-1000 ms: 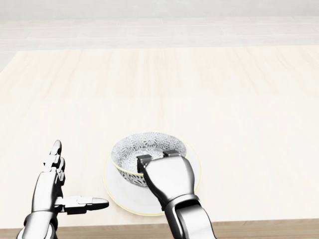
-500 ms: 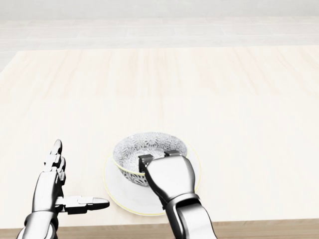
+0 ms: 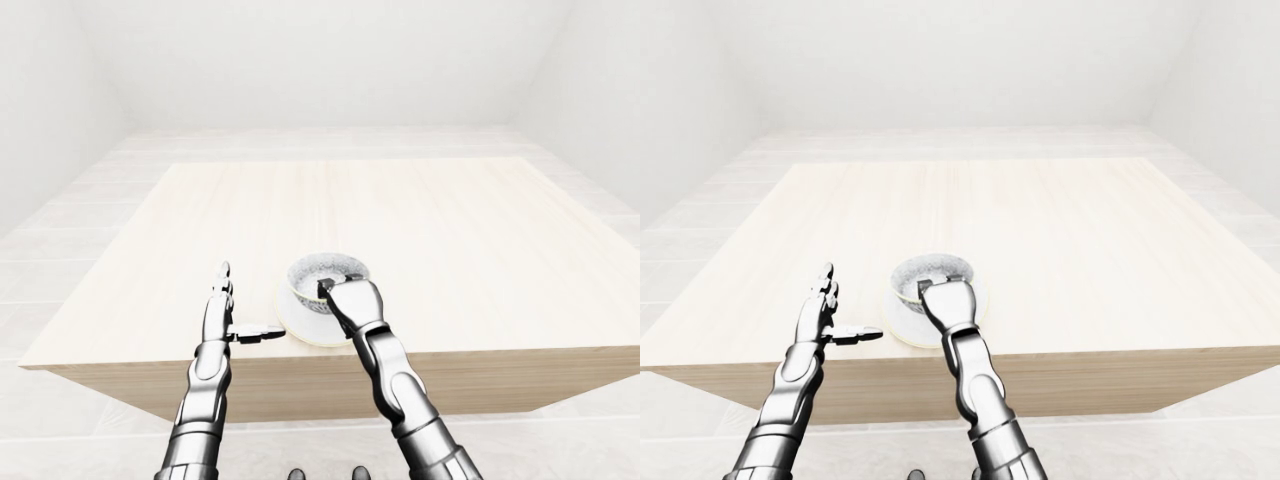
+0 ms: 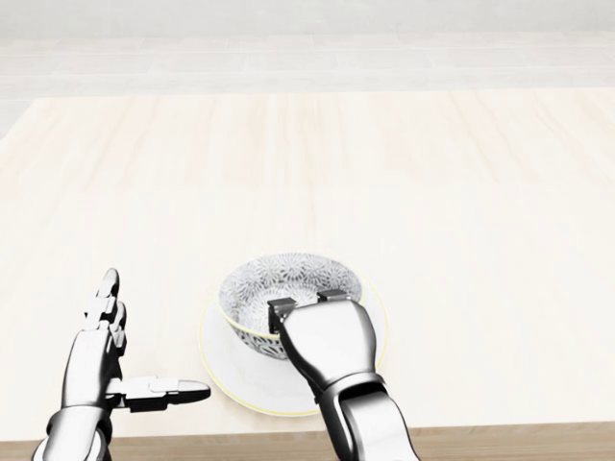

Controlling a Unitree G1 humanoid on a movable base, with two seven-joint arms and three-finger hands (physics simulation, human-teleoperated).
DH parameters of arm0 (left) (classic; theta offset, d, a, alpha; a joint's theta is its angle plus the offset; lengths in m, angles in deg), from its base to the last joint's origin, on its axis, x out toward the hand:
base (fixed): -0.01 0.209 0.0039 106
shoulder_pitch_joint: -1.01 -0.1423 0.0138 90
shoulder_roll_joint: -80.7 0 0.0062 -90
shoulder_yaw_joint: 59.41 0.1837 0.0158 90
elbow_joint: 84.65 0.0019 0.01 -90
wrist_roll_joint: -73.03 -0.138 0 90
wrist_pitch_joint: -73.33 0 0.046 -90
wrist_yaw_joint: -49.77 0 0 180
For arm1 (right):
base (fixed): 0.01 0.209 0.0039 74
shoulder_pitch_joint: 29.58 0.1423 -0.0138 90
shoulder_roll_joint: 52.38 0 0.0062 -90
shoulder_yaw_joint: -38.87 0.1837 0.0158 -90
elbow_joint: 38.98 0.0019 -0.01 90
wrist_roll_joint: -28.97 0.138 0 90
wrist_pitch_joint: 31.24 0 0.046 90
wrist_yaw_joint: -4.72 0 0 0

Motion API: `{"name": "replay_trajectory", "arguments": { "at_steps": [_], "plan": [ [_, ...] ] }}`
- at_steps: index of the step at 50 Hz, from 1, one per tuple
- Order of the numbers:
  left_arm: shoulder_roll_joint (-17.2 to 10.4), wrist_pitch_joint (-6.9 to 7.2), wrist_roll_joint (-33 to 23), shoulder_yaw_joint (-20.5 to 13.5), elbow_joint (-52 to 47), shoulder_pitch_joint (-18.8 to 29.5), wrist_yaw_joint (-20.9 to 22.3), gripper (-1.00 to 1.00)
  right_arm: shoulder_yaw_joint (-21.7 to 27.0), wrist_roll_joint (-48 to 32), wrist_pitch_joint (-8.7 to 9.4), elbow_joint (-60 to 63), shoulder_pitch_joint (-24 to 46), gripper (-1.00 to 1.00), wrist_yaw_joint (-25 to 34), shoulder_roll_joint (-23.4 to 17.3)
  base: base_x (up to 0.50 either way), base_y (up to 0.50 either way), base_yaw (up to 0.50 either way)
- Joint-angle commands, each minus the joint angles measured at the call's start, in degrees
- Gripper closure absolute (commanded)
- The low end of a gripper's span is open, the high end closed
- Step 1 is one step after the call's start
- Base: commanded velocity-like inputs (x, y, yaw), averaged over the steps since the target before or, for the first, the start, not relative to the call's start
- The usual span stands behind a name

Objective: Put the bowl on the plate.

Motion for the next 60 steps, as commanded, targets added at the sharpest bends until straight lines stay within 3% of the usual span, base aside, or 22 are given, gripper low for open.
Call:
{"name": "replay_trajectory", "arguments": {
  "at_steps": [1,60],
  "plan": [
    [0.0,0.00,0.1,0.0,-0.2,-0.1,0.1,-1.00,0.4,2.0,0.00,0.3,-0.1,0.54,-1.1,-0.3,0.00,0.00,0.00],
    [-0.2,0.00,0.4,-0.3,-1.0,0.1,0.2,-1.00,0.7,2.0,0.00,1.4,0.2,0.11,0.2,-0.4,0.00,0.00,0.00]
  ]
}}
